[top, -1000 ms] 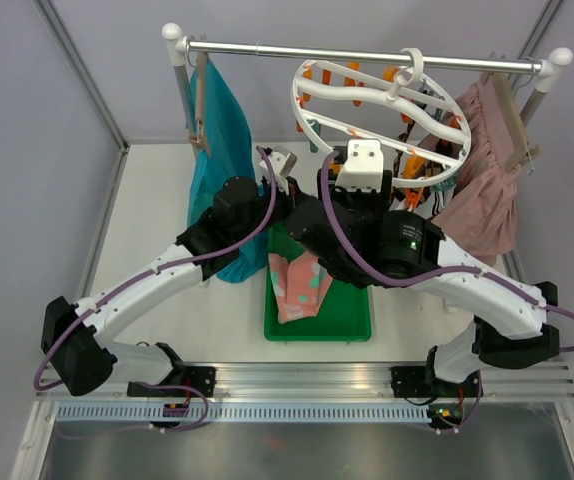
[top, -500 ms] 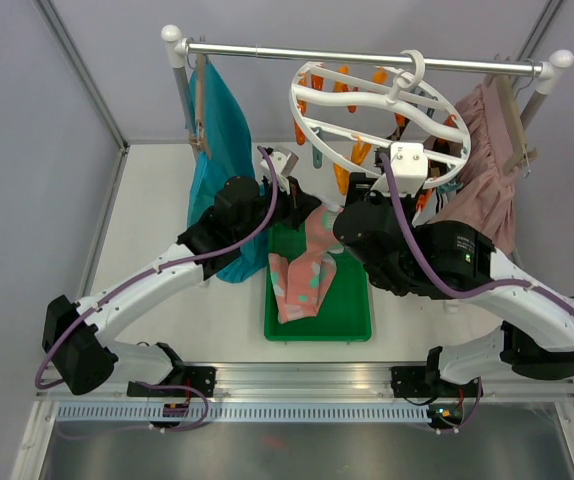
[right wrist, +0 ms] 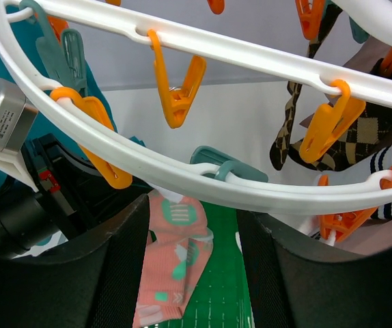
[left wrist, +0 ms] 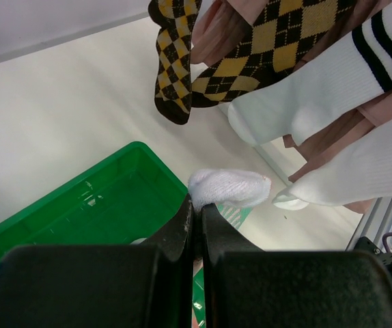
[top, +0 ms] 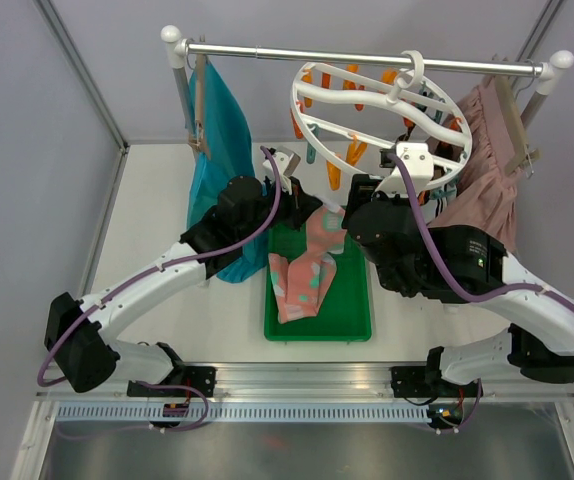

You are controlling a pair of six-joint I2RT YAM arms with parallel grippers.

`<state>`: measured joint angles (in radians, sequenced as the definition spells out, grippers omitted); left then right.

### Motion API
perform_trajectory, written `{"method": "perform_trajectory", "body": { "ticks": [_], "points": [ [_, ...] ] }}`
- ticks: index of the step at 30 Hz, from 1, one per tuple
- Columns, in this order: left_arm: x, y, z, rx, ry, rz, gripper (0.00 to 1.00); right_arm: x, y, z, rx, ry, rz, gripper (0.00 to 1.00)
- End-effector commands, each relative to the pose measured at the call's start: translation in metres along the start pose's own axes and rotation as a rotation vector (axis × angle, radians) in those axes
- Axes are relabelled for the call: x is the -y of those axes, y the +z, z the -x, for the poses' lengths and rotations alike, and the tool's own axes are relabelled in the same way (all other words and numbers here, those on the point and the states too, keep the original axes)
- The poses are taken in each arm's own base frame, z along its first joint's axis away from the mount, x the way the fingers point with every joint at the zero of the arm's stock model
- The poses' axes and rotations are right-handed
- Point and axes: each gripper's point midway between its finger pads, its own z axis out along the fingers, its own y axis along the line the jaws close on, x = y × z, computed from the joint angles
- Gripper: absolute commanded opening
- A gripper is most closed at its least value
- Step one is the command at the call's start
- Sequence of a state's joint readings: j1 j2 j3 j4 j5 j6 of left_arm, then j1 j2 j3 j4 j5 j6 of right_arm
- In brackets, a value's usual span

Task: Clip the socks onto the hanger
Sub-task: Rotate the hanger.

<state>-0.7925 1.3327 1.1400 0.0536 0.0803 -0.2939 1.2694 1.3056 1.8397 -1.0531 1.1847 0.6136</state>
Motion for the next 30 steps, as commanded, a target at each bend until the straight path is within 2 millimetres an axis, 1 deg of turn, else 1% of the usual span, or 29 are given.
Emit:
{"method": "perform_trajectory", "body": {
  "ticks": [1,10,17,25,28,29,30],
  "points": [
    [0.0101,0.0004,0.0279,0.070,0.001,-0.026,0.02,0.0033,-0.0024,0.0065,0.008,0.029,0.013,0.60],
    [0.0094,-0.0004,0.0274,0.068,0.002,-0.022,0.02,0.0049,-0.0046,0.0078,0.004,0.031,0.025,0.59],
    [0.0086,0.0001,0.0262,0.065,0.004,-0.020,0.02,0.0041,-0.0087,0.0101,-0.004,0.052,0.068,0.59],
    [0.0086,0.0001,0.0242,0.060,0.003,-0.021,0.02,0.0039,-0.0053,0.0093,0.011,0.042,0.043,0.59],
    [0.0083,0.0005,0.0244,0.060,0.005,-0.020,0.02,0.0040,-0.0024,0.0109,0.023,0.022,0.010,0.59],
    [0.0085,0.0005,0.0244,0.060,0.005,-0.021,0.02,0.0026,-0.0003,0.0073,0.018,-0.003,-0.004,0.59],
    [0.0086,0.0005,0.0247,0.061,0.005,-0.022,0.02,0.0050,0.0006,0.0111,0.032,0.002,-0.028,0.59]
  ]
}}
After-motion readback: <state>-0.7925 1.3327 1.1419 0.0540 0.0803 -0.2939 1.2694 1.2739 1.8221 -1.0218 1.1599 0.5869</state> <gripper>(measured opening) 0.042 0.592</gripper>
